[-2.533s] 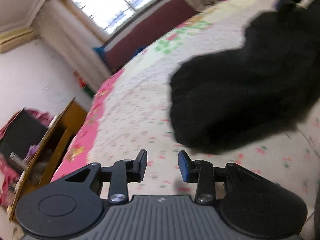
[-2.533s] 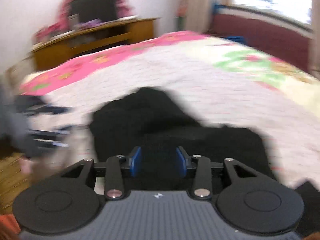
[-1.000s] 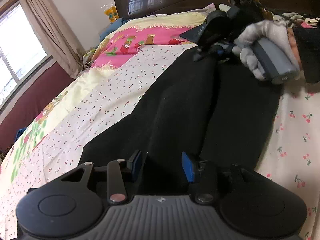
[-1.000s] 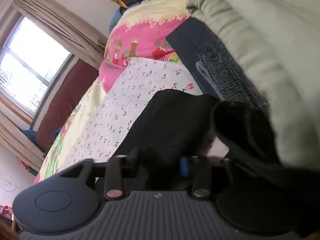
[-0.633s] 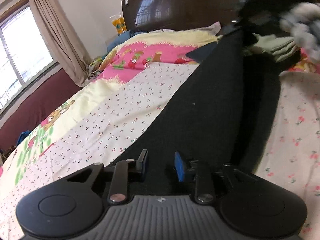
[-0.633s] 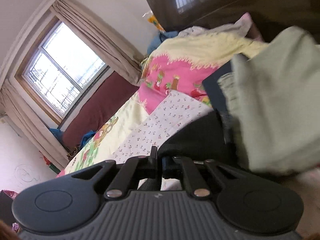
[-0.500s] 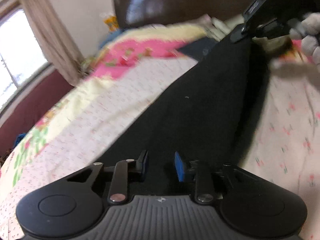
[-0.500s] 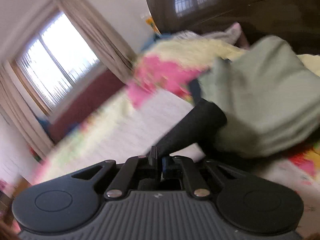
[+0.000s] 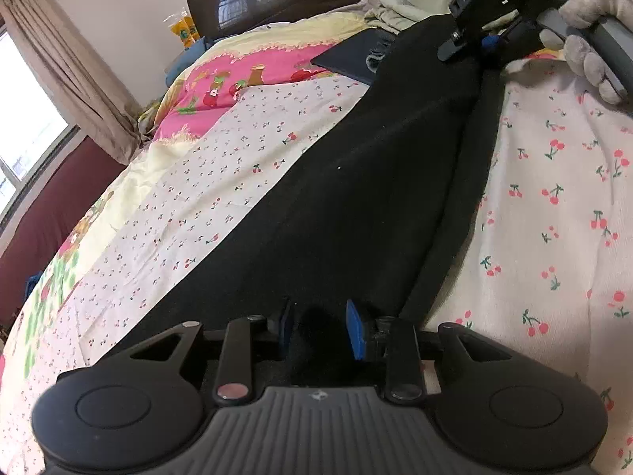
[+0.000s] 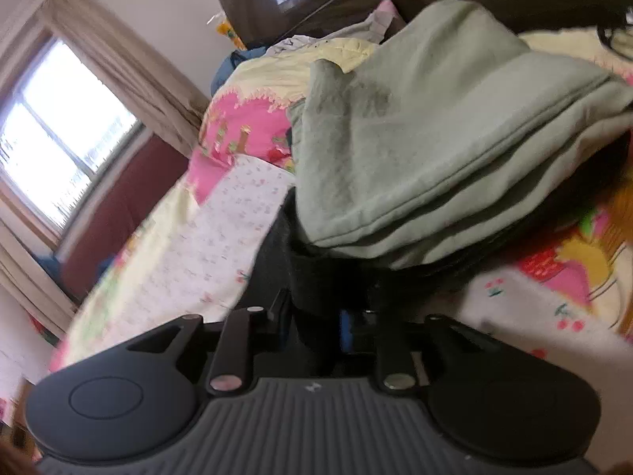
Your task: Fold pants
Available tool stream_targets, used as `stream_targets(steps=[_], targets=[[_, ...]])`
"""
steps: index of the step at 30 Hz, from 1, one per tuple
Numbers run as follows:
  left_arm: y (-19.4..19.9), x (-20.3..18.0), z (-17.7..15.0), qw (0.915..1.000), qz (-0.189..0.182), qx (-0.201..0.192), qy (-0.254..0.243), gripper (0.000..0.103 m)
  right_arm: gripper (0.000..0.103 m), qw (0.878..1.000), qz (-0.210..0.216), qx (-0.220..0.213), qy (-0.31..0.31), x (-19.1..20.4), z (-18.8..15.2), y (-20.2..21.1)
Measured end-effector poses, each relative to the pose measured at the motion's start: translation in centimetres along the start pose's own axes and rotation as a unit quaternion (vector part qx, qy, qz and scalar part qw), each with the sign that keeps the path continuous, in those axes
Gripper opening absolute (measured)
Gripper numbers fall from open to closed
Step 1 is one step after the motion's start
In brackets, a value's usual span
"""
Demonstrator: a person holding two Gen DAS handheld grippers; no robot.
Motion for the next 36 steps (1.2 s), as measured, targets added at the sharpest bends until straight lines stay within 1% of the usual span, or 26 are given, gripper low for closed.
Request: stream_targets(steps=[3,5,7,8,9,11,13,14,15,16,17,19,22,24,25,28,30,31,33,34,35,36], targets=[[0.1,0.0,0.0,1.0,0.001,0.0,-0.006,0.045,0.018,1.0,-0.002,-0.013,-0.025,-0.8,-0.4,1.2],[0.2,0.0,-0.1,0.9999,-0.001,0.002,-0.01,0.045,0.02,1.0,-0.004,-0.02,-0.021,-0.6,-0.3,1.9],[0.5,0.0,-0.3,0.9999,0.0,0.001,-0.012,0.045,0.031,1.0,0.006,0.001,-0.001,-0.1,-0.3,1.5],[0.6,0.0,-0.3,0.9999,0.001,-0.001,-0.01,0.045,0.034,1.0,0.017,0.017,0.003,0.1,-0.6,1.1],[0.7,0.2,-0.4,1.0,0.002,-0.002,-0.006,0.045,0.041,0.999,0.024,0.029,0.009,0.5,-0.8,0.5],[0.9,0.4,-0.5,1.0,0.006,-0.003,0.003,0.047,0.042,0.999,0.022,0.041,0.025,1.3,-1.1,-0.6],[1.0,0.5,-0.5,0.9999,0.012,-0.006,0.006,0.053,0.042,0.999,0.025,0.039,0.011,1.5,-1.0,-1.6],[1.1,0.5,-0.4,0.9999,0.014,-0.008,0.004,0.053,0.042,0.999,0.031,0.04,-0.006,1.3,-0.9,-2.1],[1.2,0.5,-0.4,0.9999,0.013,-0.011,0.002,0.053,0.034,0.998,0.035,0.042,-0.02,1.1,-0.7,-2.4],[1.4,0.4,-0.4,0.9999,0.008,-0.014,0.001,0.054,0.01,0.998,0.037,0.041,-0.025,1.1,-0.5,-2.4],[1.6,0.3,-0.4,0.9998,0.003,-0.017,-0.001,0.055,0.006,0.998,0.041,0.037,-0.026,1.2,-0.2,-2.1],[1.9,0.0,-0.4,0.9997,0.002,-0.026,-0.004,0.061,0.005,0.997,0.063,0.021,-0.028,1.4,0.4,-0.9],[1.5,-0.6,0.1,0.9995,-0.006,-0.032,0.001,0.062,0.005,0.996,0.086,0.005,-0.037,1.6,1.3,0.8],[1.2,-1.2,0.4,0.9993,-0.009,-0.036,-0.003,0.062,0.005,0.993,0.103,-0.003,-0.054,1.5,1.7,1.9],[1.2,-1.5,0.6,0.9992,-0.01,-0.039,-0.007,0.062,0.005,0.993,0.106,-0.007,-0.051,1.7,1.7,2.4],[0.9,-2.3,0.9,0.9988,-0.009,-0.042,-0.023,0.062,0.005,0.995,0.097,-0.009,-0.031,1.7,1.3,2.9],[0.6,-2.6,0.9,0.9987,-0.007,-0.04,-0.032,0.061,0.005,0.996,0.077,0.009,-0.05,0.5,0.6,2.4],[0.6,-2.6,1.0,0.9987,-0.009,-0.037,-0.033,0.061,0.005,0.995,0.077,0.015,-0.066,-0.1,0.3,2.4],[0.9,-2.3,1.1,0.9989,-0.016,-0.037,-0.026,0.061,0.004,0.994,0.077,0.008,-0.072,-0.3,0.2,3.2],[1.1,-2.2,1.2,0.9988,-0.018,-0.039,-0.023,0.061,0.004,0.994,0.085,0.004,-0.075,0.0,0.4,3.7],[1.2,-2.2,1.3,0.9987,-0.019,-0.041,-0.023,0.061,0.004,0.993,0.097,-0.007,-0.065,0.6,0.9,4.3],[1.3,-2.1,1.3,0.9986,-0.018,-0.043,-0.024,0.061,0.004,0.994,0.096,-0.015,-0.043,1.3,1.4,4.6]])
Point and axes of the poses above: each gripper's, at about its wrist camera, not at the fingertips, and y roughly against the way its jaws point, x to its left, z to its top, the point moved 3 cm from there along -y, roughly the way its jaws point, and after that the axes turned 11 degrees about y, right-handed, at the moved point
